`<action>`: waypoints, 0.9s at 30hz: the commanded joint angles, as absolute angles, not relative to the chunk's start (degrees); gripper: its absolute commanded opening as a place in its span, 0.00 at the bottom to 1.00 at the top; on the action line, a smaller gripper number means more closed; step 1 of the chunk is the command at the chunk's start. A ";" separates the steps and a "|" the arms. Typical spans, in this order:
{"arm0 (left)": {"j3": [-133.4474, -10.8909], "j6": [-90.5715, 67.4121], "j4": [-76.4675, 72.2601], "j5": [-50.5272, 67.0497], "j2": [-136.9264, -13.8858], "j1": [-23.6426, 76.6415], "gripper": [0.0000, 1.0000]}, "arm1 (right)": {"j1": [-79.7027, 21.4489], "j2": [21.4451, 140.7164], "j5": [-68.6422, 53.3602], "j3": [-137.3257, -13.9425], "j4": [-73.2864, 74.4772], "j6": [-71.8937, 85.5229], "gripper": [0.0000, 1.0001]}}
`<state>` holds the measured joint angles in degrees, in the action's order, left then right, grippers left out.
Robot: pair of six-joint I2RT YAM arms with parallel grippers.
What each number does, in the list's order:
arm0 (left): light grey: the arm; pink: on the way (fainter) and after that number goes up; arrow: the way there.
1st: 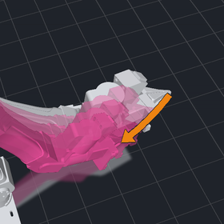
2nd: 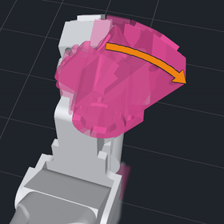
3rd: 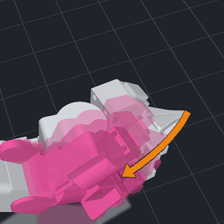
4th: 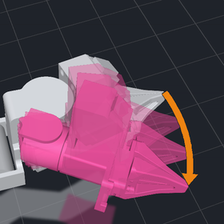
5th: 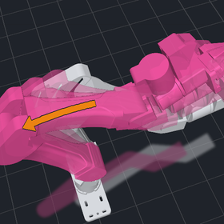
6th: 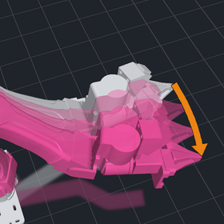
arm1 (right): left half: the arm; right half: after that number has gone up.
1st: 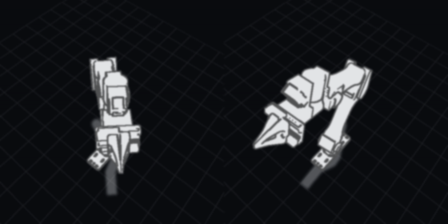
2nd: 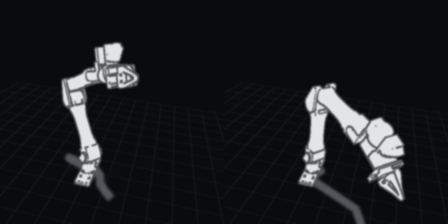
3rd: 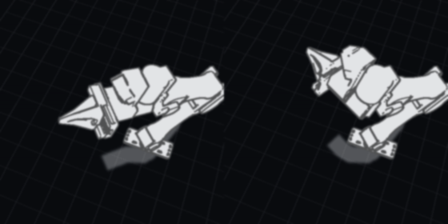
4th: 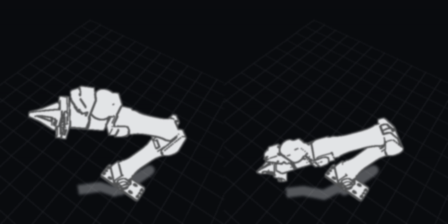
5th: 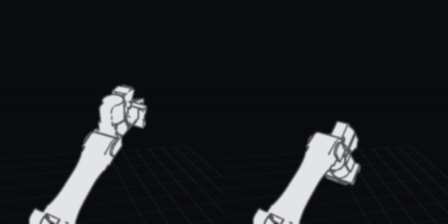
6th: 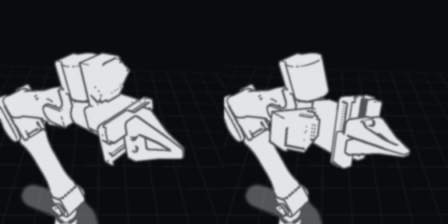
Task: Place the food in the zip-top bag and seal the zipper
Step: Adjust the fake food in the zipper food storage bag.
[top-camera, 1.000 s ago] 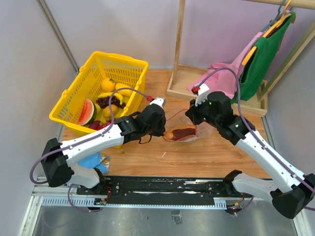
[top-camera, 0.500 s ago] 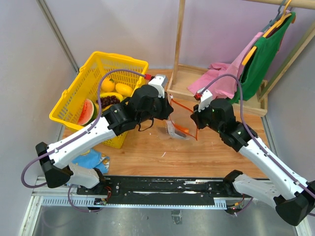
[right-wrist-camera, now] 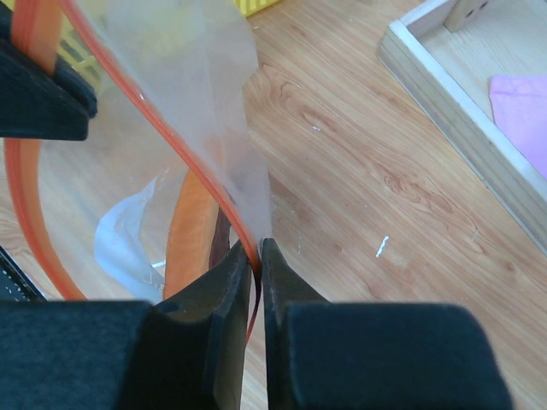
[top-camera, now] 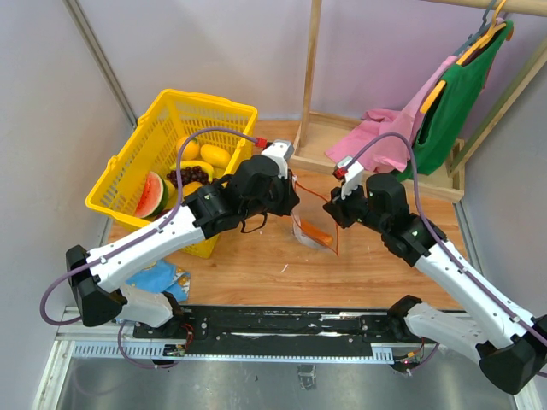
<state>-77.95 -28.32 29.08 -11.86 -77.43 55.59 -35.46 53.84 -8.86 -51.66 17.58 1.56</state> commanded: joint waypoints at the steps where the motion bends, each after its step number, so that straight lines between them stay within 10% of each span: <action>1: -77.44 -28.04 25.57 -10.06 -77.00 55.72 0.00 | -34.65 54.53 -11.44 -52.49 14.55 -0.27 0.12; 27: -78.31 -28.44 27.63 -14.05 -80.84 55.63 0.00 | -34.63 57.19 -5.43 -59.21 22.96 5.00 0.01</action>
<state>-77.89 -28.49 28.80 -13.67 -80.14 55.57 -35.46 56.95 -9.10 -60.66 23.55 4.51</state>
